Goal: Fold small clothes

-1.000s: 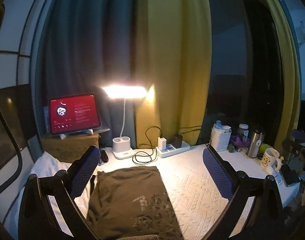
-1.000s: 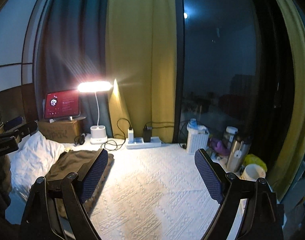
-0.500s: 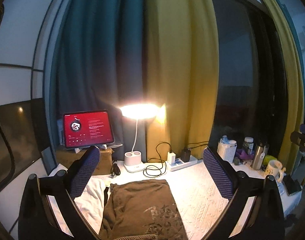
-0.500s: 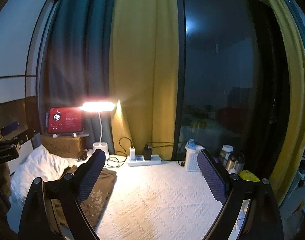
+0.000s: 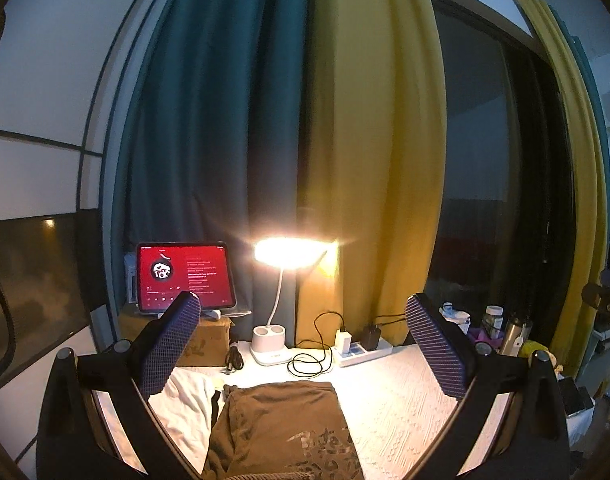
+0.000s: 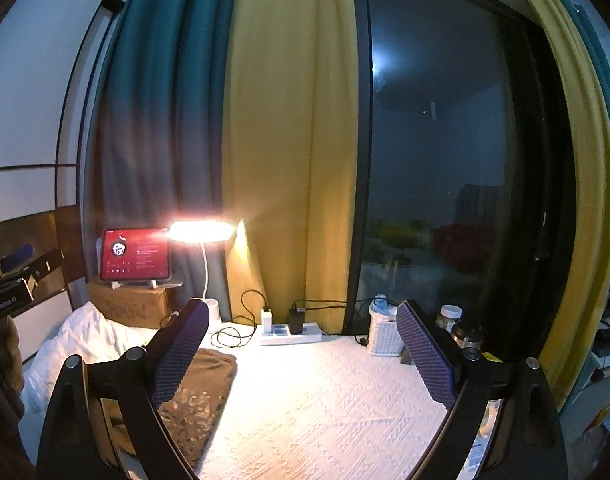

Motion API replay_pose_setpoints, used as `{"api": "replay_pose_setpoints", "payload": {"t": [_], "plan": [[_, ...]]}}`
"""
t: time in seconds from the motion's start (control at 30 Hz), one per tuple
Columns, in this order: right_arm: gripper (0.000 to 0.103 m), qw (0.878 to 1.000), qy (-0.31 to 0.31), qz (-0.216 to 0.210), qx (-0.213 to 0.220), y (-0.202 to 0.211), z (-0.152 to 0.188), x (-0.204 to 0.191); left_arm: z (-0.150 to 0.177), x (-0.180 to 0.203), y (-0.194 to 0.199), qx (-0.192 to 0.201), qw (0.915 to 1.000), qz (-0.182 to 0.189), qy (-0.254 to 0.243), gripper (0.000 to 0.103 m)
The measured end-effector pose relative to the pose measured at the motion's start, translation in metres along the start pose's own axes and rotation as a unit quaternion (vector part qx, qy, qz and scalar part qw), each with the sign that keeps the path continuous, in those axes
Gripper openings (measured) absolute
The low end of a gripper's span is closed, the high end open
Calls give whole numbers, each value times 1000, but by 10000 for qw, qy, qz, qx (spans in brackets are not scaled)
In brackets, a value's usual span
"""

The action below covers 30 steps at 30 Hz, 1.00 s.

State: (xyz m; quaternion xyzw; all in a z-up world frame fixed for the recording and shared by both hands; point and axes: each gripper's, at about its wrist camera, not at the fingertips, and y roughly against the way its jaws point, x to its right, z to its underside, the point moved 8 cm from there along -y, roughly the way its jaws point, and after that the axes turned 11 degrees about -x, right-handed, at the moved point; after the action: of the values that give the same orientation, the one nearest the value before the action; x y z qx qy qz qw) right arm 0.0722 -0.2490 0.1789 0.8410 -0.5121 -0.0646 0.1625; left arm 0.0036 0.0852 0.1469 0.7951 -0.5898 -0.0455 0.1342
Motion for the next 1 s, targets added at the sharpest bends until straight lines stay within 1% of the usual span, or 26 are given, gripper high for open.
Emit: {"api": "replay_pose_setpoints", "payload": {"t": [0.47,0.73,1.0], "plan": [[96,9998,-22,12,-190,-13,9,3,10,-3,-9,-224,9997,-24,16,102],[96,9998,-6,22,-218,-15,10,3,12,4,-6,-291,9996,-34,-46,102],[96,9997,42,38,-244,-18,11,3,13,1,-7,-275,9996,-60,-10,102]]}}
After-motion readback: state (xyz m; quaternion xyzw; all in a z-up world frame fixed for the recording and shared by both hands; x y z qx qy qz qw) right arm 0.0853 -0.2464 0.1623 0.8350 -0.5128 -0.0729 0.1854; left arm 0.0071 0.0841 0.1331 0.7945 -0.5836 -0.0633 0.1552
